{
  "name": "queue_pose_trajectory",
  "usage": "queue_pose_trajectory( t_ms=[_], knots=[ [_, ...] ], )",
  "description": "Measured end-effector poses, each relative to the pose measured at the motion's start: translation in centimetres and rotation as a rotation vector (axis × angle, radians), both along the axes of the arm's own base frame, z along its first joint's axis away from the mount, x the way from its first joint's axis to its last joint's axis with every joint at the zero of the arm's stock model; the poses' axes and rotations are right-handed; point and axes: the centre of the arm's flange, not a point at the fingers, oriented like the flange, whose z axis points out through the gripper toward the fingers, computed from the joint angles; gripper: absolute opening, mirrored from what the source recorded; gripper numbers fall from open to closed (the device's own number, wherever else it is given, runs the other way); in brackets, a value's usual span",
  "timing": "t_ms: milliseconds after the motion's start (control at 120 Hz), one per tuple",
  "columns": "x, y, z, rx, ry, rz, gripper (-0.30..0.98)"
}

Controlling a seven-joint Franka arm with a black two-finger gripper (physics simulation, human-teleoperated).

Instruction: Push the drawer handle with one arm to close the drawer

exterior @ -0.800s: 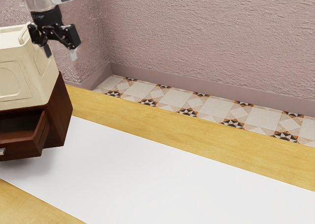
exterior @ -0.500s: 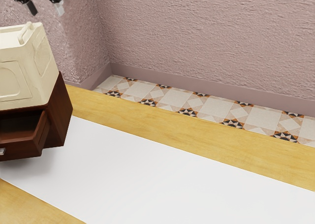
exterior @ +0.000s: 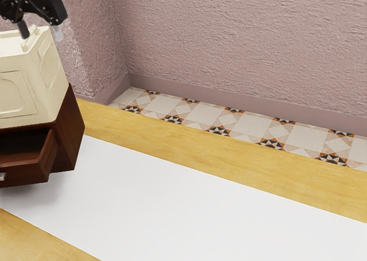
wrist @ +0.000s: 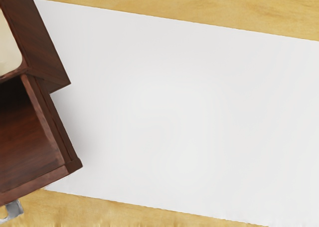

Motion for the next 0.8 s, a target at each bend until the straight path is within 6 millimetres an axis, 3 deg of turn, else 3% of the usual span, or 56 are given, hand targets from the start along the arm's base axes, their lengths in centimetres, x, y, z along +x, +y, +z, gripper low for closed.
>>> queue_pose_trajectory(
  t_ms=[100, 225, 308, 383, 458, 700, 800],
  knots=[
    [-5.5, 0.8, -7.1, 0.012, 0.082, 0.077, 0.69],
    [-11.5, 1.3, -14.3, -0.015, 0.082, 0.111, 0.69],
    [-13.5, 2.4, -18.3, -0.033, 0.079, 0.145, 0.69],
    [-14.1, 3.3, -21.5, -0.039, 0.082, 0.166, 0.64],
    [-14.5, 4.4, -23.3, -0.04, 0.068, 0.188, 0.55],
    [-16.5, 10.4, -25.6, -0.012, 0.016, 0.26, 0.24],
    [-16.6, 11.9, -26.6, 0.0, 0.021, 0.268, 0.11]
  ],
)
